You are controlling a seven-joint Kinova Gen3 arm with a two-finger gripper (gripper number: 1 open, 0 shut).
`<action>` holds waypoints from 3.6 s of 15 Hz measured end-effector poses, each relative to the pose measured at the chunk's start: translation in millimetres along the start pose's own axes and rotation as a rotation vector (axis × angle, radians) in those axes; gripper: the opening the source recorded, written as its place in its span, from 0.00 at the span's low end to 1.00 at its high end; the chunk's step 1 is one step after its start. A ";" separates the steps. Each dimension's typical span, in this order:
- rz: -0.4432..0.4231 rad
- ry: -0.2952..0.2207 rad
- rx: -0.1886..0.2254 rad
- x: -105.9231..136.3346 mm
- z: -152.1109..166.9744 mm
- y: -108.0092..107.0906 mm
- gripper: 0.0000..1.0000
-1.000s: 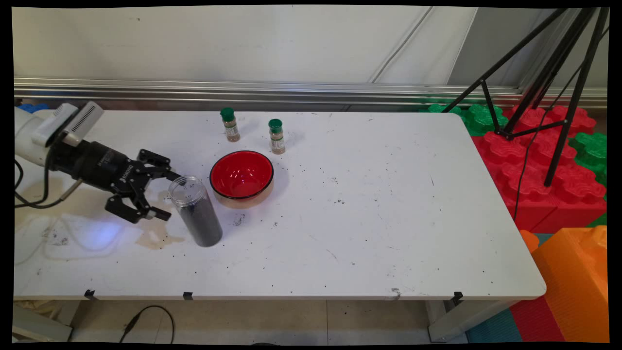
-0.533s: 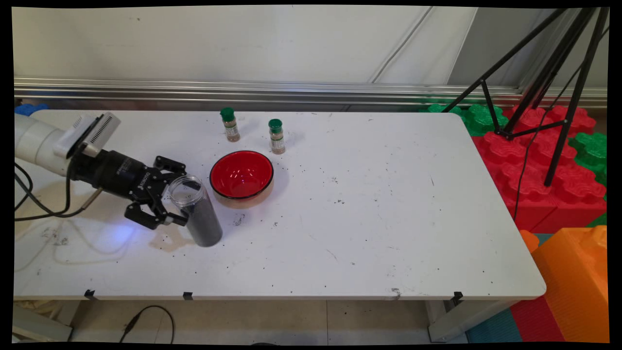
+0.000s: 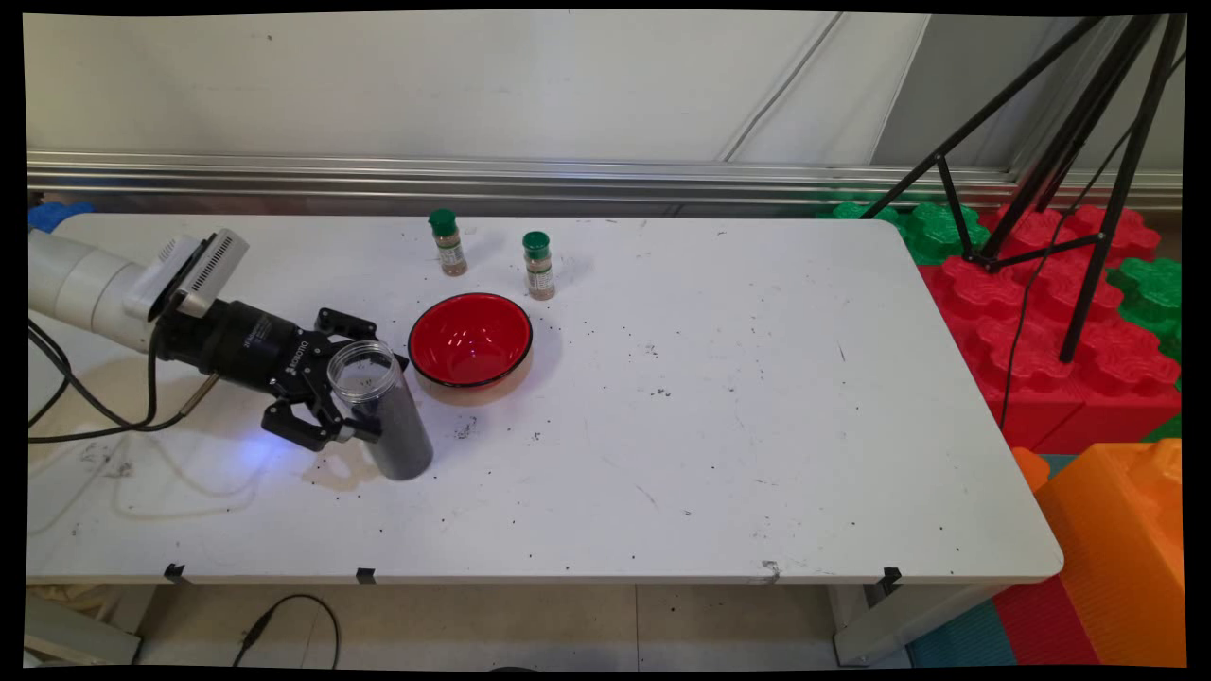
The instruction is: Pick up the black seasoning powder from the table, then pour the black seasoning powder in the red bowl
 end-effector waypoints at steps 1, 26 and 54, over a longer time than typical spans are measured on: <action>0.004 0.004 0.000 -0.8 1.1 0.2 1.00; -0.060 0.067 -0.003 5.6 5.8 -6.2 0.00; -0.103 0.156 0.163 103.8 -19.2 -91.5 0.00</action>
